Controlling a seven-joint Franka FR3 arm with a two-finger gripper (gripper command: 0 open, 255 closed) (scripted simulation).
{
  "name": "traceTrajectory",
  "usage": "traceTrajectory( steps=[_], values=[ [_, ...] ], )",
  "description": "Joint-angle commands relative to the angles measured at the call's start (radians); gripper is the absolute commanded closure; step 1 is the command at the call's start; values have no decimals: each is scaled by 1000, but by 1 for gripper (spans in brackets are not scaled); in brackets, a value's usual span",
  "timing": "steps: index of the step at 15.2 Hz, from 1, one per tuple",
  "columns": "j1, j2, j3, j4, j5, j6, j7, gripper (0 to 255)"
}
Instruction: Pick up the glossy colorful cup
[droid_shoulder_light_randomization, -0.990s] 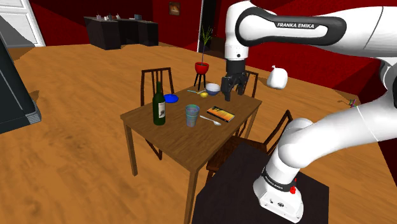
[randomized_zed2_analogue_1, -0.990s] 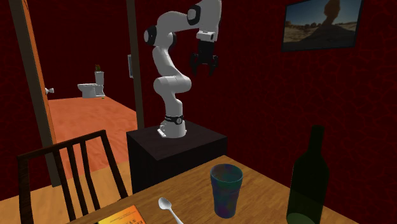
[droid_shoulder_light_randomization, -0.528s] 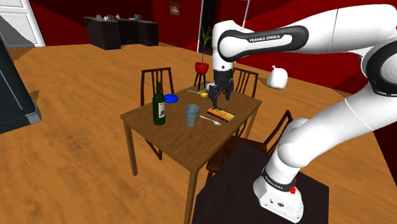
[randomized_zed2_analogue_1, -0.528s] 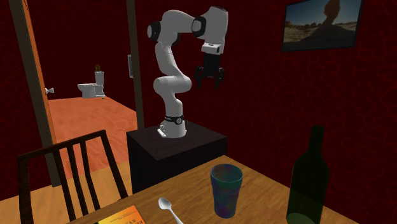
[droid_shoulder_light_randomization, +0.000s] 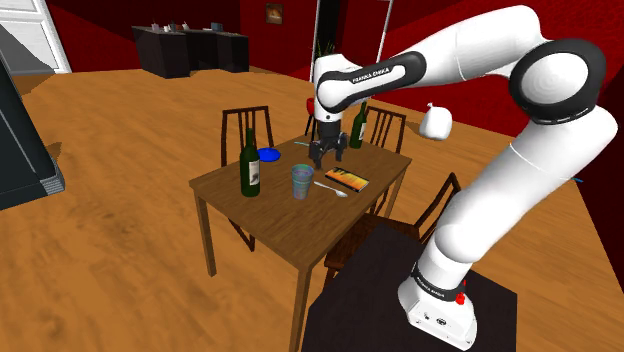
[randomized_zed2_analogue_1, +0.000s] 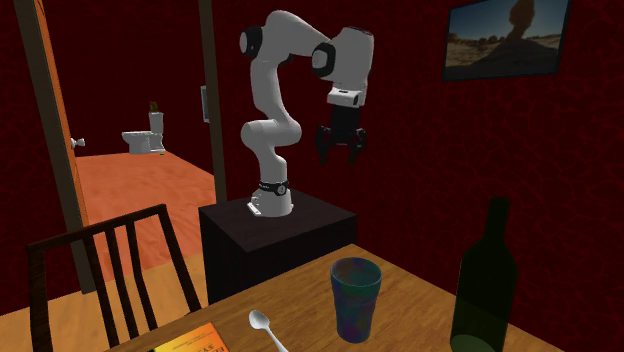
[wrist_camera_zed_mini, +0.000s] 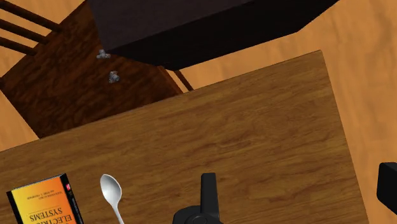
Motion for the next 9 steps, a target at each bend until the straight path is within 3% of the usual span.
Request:
traceTrajectory(
  steps=[1, 9],
  values=[
    [-5, 77, -4, 33, -5, 52, 5, 0],
    [-28, 369, -27, 216, -19, 186, 13, 0]
  ],
)
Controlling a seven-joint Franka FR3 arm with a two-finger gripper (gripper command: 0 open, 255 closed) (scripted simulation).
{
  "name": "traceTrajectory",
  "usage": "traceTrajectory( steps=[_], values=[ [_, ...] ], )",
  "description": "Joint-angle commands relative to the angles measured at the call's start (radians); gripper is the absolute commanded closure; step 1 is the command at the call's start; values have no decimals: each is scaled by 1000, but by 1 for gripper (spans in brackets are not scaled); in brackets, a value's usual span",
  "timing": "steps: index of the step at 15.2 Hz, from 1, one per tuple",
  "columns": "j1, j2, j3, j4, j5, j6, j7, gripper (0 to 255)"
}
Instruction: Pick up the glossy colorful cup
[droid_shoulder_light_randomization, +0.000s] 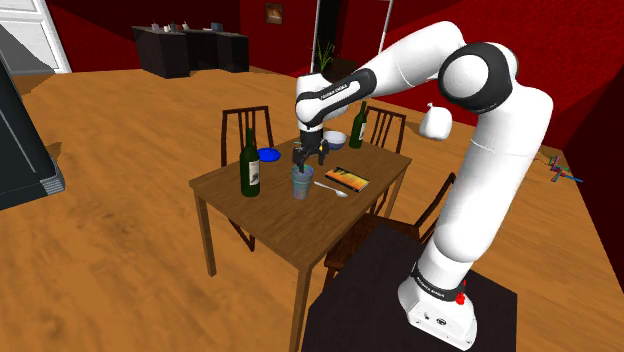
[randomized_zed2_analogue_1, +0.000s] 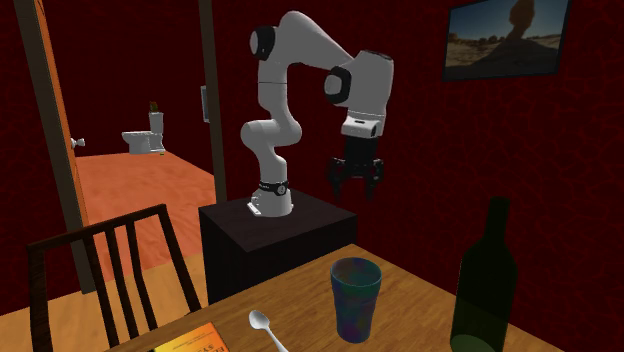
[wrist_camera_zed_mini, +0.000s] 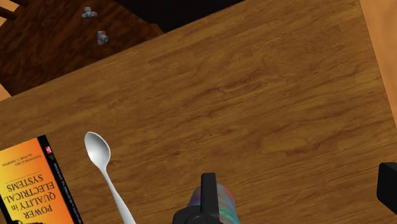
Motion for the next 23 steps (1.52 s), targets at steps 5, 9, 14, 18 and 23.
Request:
traceTrajectory(
  steps=[5, 9, 14, 18, 23],
  values=[
    [-18, 223, -15, 182, 0, 61, 2, 0],
    [-31, 375, -23, 334, 4, 74, 1, 0],
    [-44, 504, -28, 469, 10, 79, 1, 0],
    [-44, 535, -27, 461, 10, 117, 4, 0],
    [-45, 557, -27, 460, 10, 140, 6, 255]
  ],
)
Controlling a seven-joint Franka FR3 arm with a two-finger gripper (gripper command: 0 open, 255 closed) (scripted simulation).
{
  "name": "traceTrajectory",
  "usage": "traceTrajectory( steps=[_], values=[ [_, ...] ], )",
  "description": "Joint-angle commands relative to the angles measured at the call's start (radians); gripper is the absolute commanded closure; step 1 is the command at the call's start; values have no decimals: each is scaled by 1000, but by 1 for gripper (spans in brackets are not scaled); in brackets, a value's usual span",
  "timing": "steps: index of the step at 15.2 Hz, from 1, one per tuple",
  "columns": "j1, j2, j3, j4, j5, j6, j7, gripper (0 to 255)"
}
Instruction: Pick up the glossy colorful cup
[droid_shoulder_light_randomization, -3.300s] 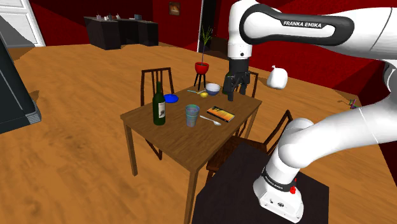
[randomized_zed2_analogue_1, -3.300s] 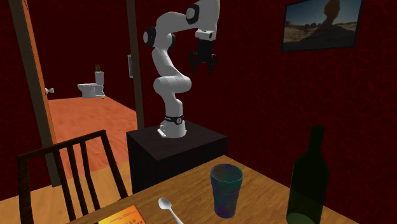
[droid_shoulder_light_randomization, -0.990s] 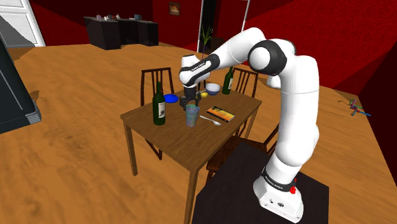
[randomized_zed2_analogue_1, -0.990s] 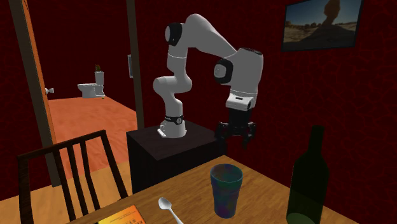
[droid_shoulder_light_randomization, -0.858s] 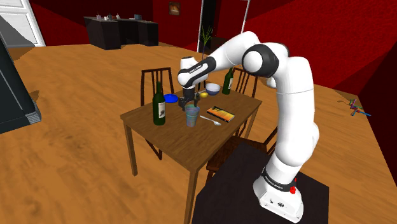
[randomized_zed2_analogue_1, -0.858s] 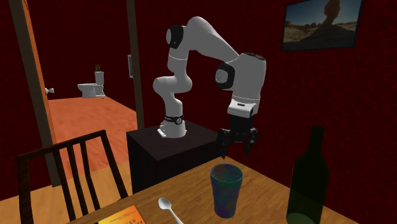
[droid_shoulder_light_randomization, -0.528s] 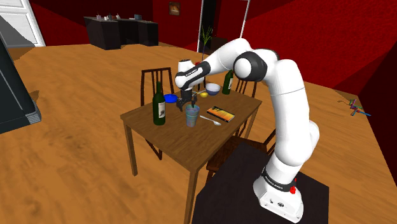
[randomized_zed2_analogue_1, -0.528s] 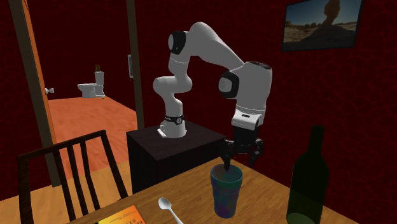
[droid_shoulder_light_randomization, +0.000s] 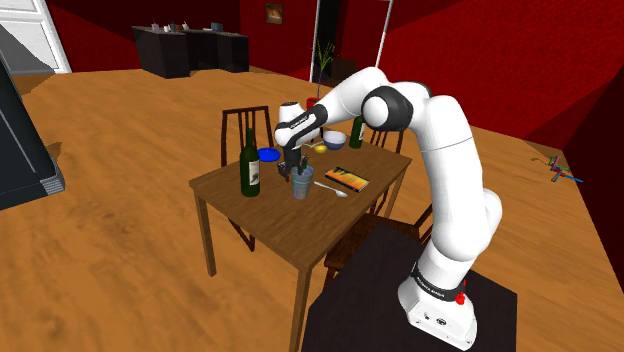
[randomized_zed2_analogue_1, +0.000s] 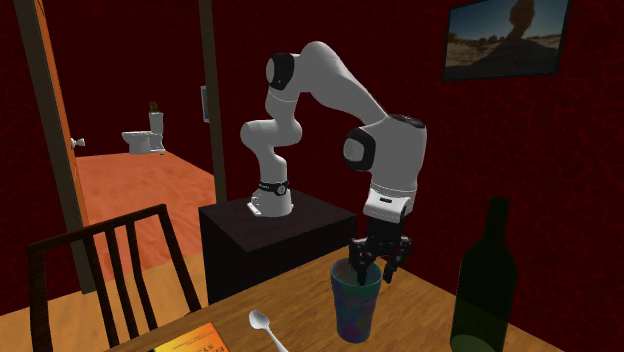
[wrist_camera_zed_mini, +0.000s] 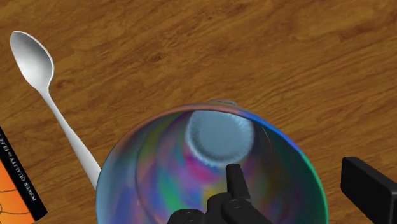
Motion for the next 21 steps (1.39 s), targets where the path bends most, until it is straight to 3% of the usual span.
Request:
traceTrajectory(
  steps=[1, 9, 21],
  values=[
    [0, 2, 0, 1, 0, 1, 0, 255],
    [0, 0, 0, -2, 0, 2, 0, 255],
    [2, -91, -1, 23, 0, -113, -9, 255]
  ],
)
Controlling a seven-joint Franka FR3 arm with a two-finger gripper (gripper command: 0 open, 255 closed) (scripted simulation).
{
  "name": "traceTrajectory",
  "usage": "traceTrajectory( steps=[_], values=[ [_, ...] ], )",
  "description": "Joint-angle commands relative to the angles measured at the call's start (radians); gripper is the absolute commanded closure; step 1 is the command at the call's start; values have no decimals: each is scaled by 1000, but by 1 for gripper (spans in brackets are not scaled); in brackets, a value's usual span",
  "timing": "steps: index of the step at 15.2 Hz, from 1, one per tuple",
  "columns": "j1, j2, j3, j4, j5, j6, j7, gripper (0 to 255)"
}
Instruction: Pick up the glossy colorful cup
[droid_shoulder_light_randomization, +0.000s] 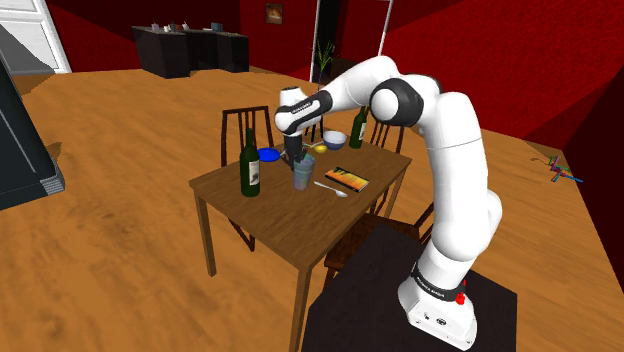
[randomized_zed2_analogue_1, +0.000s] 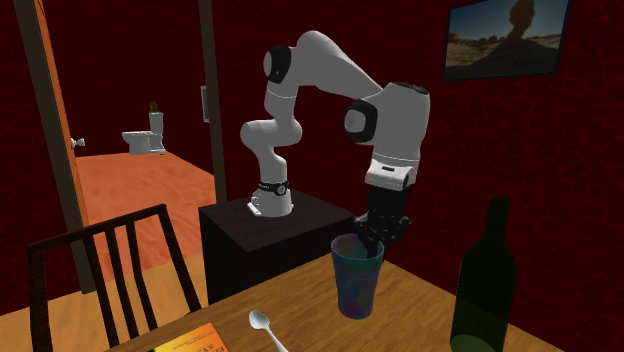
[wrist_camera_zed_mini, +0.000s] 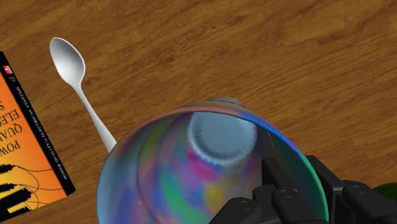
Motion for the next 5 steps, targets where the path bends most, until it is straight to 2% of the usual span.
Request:
traceTrajectory(
  steps=[1, 5],
  values=[
    [0, -14, 0, 5, 0, -19, -2, 255],
    [0, -27, -1, 15, 0, -41, -4, 255]
  ],
)
